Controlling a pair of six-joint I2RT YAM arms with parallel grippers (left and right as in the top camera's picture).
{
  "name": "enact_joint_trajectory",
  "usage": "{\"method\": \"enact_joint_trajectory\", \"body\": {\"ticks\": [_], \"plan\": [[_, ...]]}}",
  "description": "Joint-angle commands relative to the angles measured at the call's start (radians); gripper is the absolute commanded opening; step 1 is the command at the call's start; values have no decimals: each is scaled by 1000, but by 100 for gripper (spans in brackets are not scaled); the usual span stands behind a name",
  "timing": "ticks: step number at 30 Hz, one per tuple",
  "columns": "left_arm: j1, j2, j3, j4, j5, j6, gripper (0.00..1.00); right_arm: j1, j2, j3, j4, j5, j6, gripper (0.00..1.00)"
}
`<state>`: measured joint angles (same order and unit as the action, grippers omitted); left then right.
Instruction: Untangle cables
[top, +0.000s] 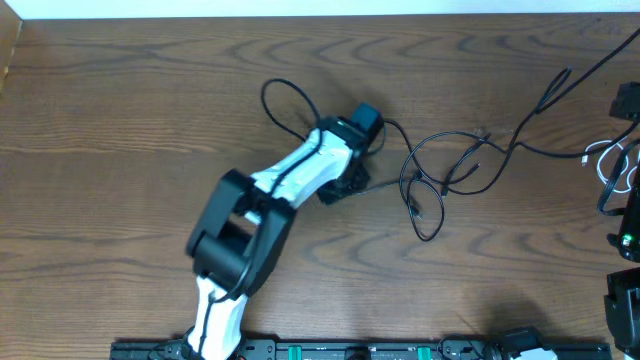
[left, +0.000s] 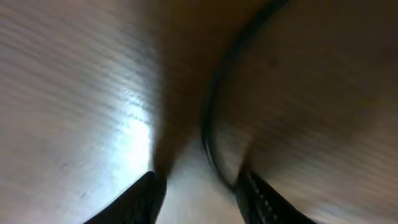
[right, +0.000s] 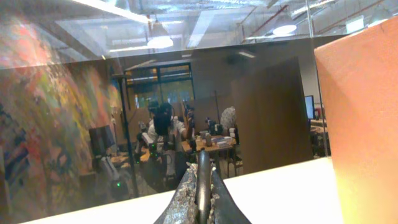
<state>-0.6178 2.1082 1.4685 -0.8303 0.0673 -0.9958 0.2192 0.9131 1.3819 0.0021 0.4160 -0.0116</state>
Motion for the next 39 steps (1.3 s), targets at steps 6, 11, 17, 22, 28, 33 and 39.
{"method": "enact_joint_trajectory", "body": {"ticks": [6,11,17,22,28,33,39], "plan": [[61,101,-8,-81,-123,106,8,-6,-5,13,-52,0,-2,1],[158,98,-8,-195,-229,203,8,-17,-5,13,-41,0,-5,1],[321,98,-8,-321,-314,207,8,-37,-5,13,133,-7,-5,1],[435,98,-8,-336,-312,237,8,-44,-5,13,273,-6,-77,1],[514,98,-20,-335,-312,241,8,-45,12,13,301,112,-240,1],[537,98,-52,-319,-313,241,8,-127,83,13,461,351,-274,1],[538,98,-102,-270,-316,241,8,-301,208,13,536,499,-172,1]]}}
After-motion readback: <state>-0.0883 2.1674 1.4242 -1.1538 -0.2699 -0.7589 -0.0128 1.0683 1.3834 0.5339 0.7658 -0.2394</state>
